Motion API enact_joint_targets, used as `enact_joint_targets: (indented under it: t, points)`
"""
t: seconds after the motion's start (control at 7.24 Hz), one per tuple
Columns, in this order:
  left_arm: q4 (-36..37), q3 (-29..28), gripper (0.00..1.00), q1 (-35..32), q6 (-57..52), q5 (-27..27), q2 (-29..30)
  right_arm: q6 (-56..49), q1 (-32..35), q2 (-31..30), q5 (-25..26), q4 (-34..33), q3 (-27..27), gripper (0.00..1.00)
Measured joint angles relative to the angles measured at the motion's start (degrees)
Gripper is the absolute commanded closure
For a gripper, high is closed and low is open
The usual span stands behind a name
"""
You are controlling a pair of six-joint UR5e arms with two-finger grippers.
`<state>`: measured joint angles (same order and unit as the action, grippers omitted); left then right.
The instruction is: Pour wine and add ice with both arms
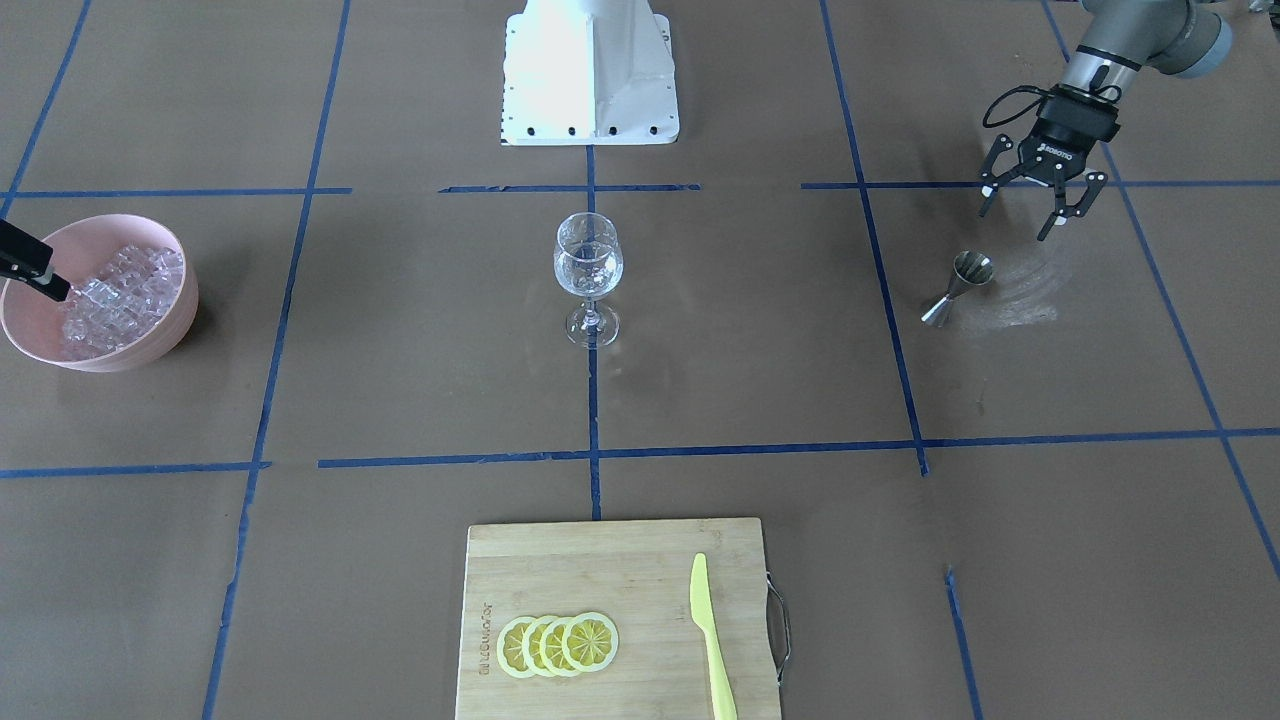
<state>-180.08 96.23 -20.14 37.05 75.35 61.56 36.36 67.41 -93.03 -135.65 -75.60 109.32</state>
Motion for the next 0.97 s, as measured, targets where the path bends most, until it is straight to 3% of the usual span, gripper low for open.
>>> enact_joint_targets:
  t: [0.14,0.41,0.55,0.97]
  points:
    - [1.0,-0.9,0.0,-7.0,-2.2,7.3,0.2,3.4,-3.2,-2.2,3.9,3.2,0.4,0.0]
    - [5.2,-1.8,0.0,-22.3,-5.5,22.8,2.0,13.0,-7.6,-4.4,7.7,5.3,0.7,0.01]
    - [7.4,-2.4,0.0,-27.1,-7.1,28.0,3.5,16.9,-8.8,-5.1,8.5,5.5,0.8,0.01]
    - [9.0,-3.1,0.0,-30.6,-9.2,31.2,5.5,25.4,-11.8,-7.2,10.5,5.7,0.5,0.06]
